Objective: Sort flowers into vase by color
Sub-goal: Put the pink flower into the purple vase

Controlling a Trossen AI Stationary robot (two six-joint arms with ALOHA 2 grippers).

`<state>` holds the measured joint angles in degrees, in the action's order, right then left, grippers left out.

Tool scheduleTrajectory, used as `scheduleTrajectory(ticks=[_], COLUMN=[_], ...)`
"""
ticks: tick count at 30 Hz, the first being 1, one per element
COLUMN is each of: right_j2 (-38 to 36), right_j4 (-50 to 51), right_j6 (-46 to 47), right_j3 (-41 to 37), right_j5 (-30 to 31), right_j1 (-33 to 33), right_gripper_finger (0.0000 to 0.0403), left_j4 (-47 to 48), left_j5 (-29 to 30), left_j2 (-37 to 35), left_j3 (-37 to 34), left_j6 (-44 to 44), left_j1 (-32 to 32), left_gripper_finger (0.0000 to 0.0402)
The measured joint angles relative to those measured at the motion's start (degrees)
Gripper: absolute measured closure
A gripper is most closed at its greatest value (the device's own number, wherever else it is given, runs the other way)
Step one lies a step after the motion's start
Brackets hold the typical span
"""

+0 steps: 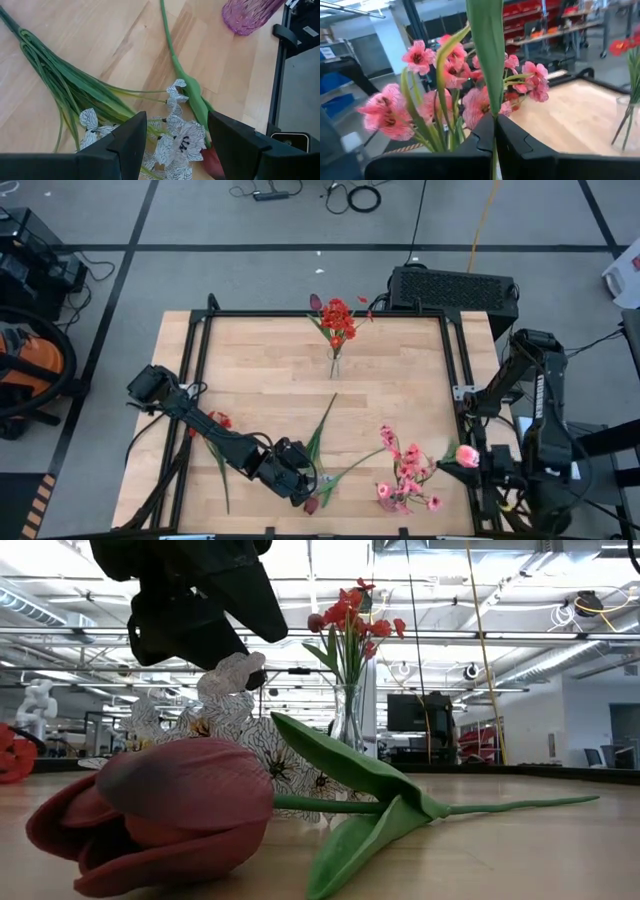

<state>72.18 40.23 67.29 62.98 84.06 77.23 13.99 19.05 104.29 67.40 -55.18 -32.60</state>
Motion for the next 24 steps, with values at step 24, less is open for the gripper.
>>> scheduleTrajectory(ticks=[24], right_j2=[2.7], right_j4=[-2.4], right_j6=[-1.9], right_j3=[-0.1], right_j5=[-8.7], right_j1=[-4.1], right_gripper_finger=[0.0403], left_j4=[0.1], left_j5=[0.3], left_j2=[0.0], left_j3=[0.0], left_j6=[0.2], left_j1=[0.0], left_gripper_finger=[0.0185])
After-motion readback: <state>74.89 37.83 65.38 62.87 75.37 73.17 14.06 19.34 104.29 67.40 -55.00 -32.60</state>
